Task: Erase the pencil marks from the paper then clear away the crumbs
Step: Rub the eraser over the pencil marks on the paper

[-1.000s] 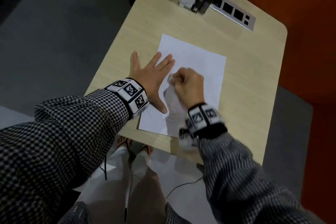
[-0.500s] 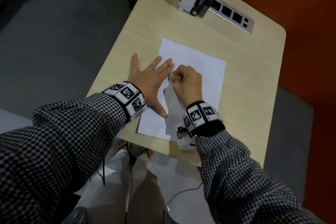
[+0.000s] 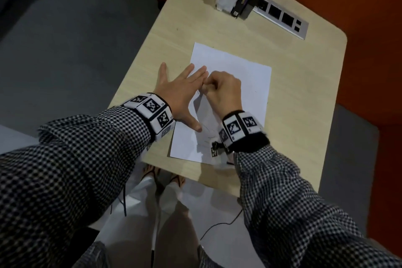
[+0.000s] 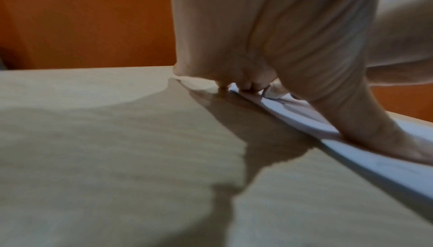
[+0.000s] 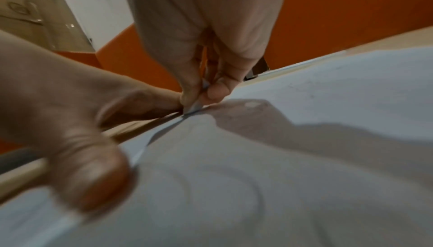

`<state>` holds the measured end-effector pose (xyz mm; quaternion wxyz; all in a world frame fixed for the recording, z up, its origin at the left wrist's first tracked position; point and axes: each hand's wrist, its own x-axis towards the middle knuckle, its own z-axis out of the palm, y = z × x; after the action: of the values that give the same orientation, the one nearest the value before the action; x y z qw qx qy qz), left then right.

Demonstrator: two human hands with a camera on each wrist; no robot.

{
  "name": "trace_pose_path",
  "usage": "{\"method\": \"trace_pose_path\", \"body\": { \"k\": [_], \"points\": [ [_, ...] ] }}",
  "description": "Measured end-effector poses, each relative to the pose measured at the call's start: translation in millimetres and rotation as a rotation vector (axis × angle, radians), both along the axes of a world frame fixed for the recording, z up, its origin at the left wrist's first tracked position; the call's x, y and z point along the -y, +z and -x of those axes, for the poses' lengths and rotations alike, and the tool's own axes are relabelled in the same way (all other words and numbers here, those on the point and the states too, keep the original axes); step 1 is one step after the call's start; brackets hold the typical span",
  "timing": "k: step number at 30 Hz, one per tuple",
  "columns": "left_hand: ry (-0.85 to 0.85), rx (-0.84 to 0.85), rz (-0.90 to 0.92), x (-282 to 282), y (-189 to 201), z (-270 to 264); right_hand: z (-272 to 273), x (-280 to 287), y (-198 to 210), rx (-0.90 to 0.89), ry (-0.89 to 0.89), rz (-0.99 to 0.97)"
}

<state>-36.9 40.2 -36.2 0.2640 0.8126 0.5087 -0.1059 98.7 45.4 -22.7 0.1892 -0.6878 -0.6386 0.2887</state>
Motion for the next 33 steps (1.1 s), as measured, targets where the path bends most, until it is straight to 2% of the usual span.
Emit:
{"method": "trace_pose_path", "body": {
  "k": [4,10,12,15,21,29,33],
  "points": [
    [-0.002,-0.005,-0.017,0.3,-0.8,0.4,1.1,34.9,3.5,-0.012,0.052,0.036],
    [0.002,-0.006,-0.005,-0.5,-0.2,0.4,1.3,-0.5,0.8,0.030,0.017,0.012],
    [-0.011,-0.012,-0.017,0.2,-2.2,0.3,-3.6,25.8,-3.0,0.060,0.025,0.012],
    [-0.015,-0.036,-0.023,0.9,-1.1,0.9,-9.2,54.8,1.6,-0.003,0.021,0.050],
    [-0.003,-0.062,0.012,-0.3,1.0,0.1,-18.9,-8.2,2.1,0.018,-0.072,0.003],
    [0.029,-0.063,0.003,9.0,3.2,-25.8,-20.8,-6.4,3.0,0.031,-0.036,0.041],
    [0.030,-0.055,-0.010,8.8,-2.3,-22.6,-24.8,35.9,2.6,0.063,0.027,0.050]
  ]
}}
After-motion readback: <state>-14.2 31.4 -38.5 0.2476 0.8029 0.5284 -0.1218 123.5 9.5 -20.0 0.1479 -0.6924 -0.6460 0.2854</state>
